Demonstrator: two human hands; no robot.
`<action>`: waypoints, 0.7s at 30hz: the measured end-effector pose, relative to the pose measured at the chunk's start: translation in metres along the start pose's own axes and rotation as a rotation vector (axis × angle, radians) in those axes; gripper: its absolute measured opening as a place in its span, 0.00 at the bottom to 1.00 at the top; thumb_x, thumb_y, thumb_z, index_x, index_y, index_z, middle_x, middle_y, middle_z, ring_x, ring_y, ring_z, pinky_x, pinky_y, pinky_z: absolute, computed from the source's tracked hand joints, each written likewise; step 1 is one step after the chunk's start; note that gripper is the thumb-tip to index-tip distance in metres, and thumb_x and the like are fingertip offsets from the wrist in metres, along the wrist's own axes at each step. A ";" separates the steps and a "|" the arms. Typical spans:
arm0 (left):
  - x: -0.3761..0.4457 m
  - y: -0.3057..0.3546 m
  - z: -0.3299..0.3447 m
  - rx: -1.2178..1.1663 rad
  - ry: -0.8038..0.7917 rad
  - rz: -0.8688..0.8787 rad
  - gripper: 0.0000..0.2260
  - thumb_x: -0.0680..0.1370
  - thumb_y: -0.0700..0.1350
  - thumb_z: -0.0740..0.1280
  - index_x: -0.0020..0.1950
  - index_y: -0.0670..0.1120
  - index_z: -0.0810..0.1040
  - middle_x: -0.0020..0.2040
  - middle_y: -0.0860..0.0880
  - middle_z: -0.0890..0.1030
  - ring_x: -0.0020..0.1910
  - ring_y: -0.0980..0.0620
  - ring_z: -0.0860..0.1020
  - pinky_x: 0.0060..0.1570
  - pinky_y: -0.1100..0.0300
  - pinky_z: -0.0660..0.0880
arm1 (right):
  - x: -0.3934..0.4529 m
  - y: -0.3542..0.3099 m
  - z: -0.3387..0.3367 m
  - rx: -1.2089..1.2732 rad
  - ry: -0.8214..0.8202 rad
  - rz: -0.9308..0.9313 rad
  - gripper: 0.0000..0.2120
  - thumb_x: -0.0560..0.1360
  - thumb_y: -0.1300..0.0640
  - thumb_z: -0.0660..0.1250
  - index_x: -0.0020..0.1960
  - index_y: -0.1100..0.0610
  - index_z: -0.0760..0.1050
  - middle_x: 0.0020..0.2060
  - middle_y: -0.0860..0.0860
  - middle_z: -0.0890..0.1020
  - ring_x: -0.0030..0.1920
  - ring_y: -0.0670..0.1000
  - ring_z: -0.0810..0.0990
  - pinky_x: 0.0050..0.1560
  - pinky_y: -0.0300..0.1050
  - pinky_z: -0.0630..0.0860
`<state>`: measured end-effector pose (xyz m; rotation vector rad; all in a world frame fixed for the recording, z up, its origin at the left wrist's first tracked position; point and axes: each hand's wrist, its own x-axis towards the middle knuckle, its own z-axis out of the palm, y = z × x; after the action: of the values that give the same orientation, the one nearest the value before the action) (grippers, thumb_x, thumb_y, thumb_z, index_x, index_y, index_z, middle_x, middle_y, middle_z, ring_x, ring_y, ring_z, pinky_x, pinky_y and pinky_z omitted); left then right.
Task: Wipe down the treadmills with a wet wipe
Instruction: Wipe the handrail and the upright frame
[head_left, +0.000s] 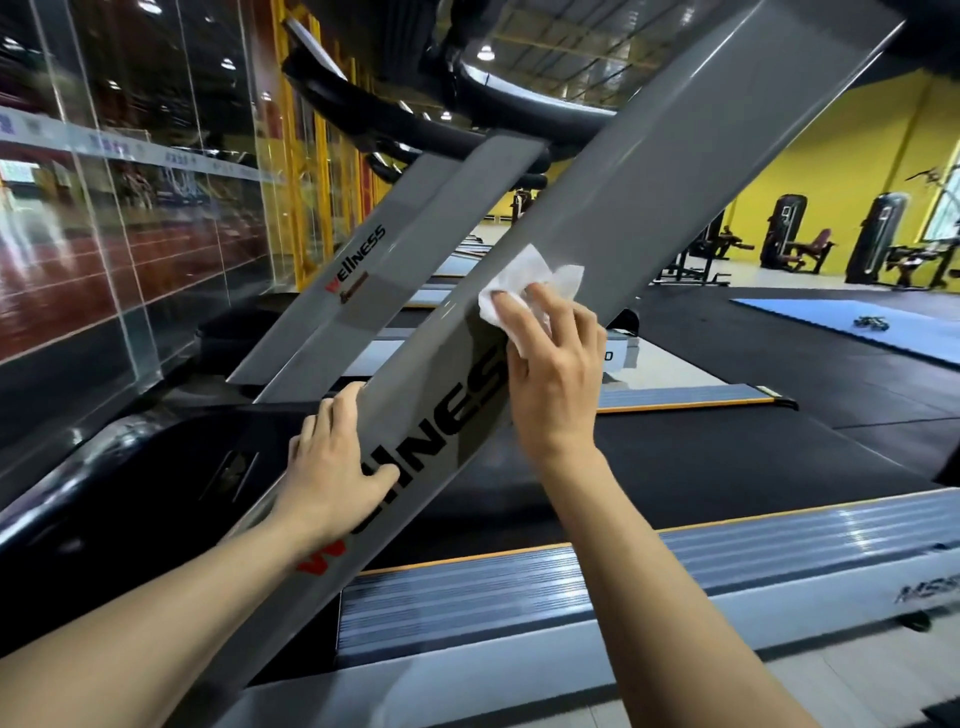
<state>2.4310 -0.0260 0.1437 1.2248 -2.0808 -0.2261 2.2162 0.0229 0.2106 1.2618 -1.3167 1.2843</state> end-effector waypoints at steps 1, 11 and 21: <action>0.000 0.001 0.000 0.001 0.009 -0.003 0.42 0.72 0.48 0.74 0.79 0.50 0.54 0.72 0.47 0.65 0.68 0.41 0.66 0.70 0.43 0.64 | 0.005 0.004 -0.003 -0.018 0.028 -0.025 0.13 0.79 0.64 0.67 0.56 0.50 0.83 0.58 0.50 0.82 0.57 0.55 0.77 0.59 0.49 0.72; 0.000 -0.001 0.005 -0.002 0.048 -0.005 0.41 0.72 0.50 0.73 0.79 0.50 0.54 0.72 0.47 0.66 0.67 0.41 0.66 0.68 0.43 0.64 | 0.010 0.017 -0.004 0.116 -0.007 0.031 0.19 0.81 0.61 0.59 0.71 0.61 0.74 0.69 0.60 0.74 0.71 0.59 0.69 0.73 0.52 0.66; 0.000 -0.001 0.005 0.012 0.041 0.009 0.42 0.73 0.49 0.73 0.80 0.47 0.53 0.74 0.46 0.64 0.69 0.42 0.65 0.69 0.45 0.62 | -0.011 0.021 0.002 0.135 0.084 0.121 0.14 0.81 0.67 0.63 0.63 0.60 0.81 0.56 0.57 0.81 0.51 0.59 0.74 0.60 0.36 0.67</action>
<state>2.4289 -0.0272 0.1392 1.2175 -2.0550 -0.1833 2.1970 0.0210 0.1976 1.2207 -1.2803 1.5177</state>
